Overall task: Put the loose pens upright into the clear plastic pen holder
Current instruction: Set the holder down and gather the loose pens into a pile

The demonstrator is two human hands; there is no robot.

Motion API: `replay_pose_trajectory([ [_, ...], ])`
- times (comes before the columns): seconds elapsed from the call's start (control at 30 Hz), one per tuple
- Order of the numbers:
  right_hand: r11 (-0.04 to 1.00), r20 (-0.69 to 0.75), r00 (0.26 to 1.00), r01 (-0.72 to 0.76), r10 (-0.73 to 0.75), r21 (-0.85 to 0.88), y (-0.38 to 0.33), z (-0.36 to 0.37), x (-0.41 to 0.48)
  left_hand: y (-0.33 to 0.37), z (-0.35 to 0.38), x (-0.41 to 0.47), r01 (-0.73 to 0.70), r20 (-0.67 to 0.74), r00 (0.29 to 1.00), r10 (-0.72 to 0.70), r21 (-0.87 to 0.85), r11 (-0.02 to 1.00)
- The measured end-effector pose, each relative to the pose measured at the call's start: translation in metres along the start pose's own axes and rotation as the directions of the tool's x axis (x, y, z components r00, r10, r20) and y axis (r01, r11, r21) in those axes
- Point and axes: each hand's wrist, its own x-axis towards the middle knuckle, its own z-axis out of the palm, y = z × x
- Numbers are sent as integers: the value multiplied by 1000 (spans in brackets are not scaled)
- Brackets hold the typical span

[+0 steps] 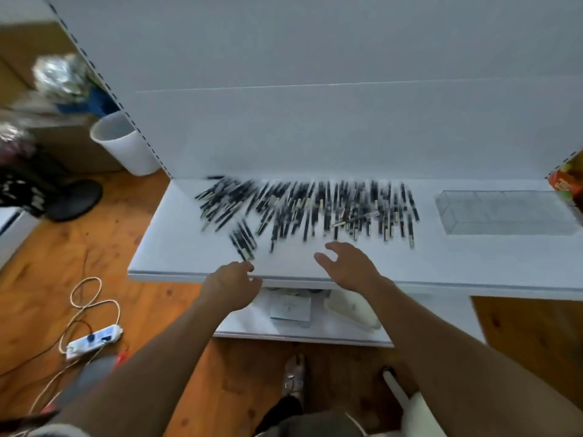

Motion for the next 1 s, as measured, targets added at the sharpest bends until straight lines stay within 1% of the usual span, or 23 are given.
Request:
replay_pose_trajectory([
  [0.17,999,11,999,32,-32,-28,-48,39,10,-54,-12,7,30,-7,1000,-31,-92,995],
  [0.33,1000,11,1000,20,-21,6,-94,100,47,-109,-19,49,38,-6,999,-40,-192,981],
  [0.4,999,-39,999,0,1,36,-116,128,68,-129,-19,71,18,-22,999,-24,-237,971],
  [0.5,1000,-141,990,8,-8,-2,-144,165,93,-152,-13,101,-25,-76,997,1,-306,952],
  [0.6,994,-241,969,30,-55,-108,-155,185,118,-165,-12,136,-79,-160,987,20,-372,925],
  [0.67,972,-298,945,65,-132,-225,-153,191,132,-170,-12,160,-139,-235,971,38,-433,890],
  [0.73,939,-347,917,77,-199,-336,-145,191,149,-171,-14,184,-210,-317,946,72,-429,879],
  [0.77,919,-340,915,73,-216,-389,-139,190,157,-171,-15,198,-229,-352,932,81,-402,887],
  [0.83,883,-280,938,51,-203,-467,-124,190,169,-169,-17,225,-214,-380,921,80,-325,921],
  [0.87,876,-265,945,41,-190,-480,-115,189,174,-166,-19,240,-193,-381,922,72,-289,938],
  [0.93,886,-281,941,42,-191,-463,-102,190,181,-160,-24,268,-149,-367,929,49,-249,957],
  [1.0,924,-362,906,73,-219,-376,-95,192,182,-156,-26,291,-124,-338,941,29,-263,957],
])
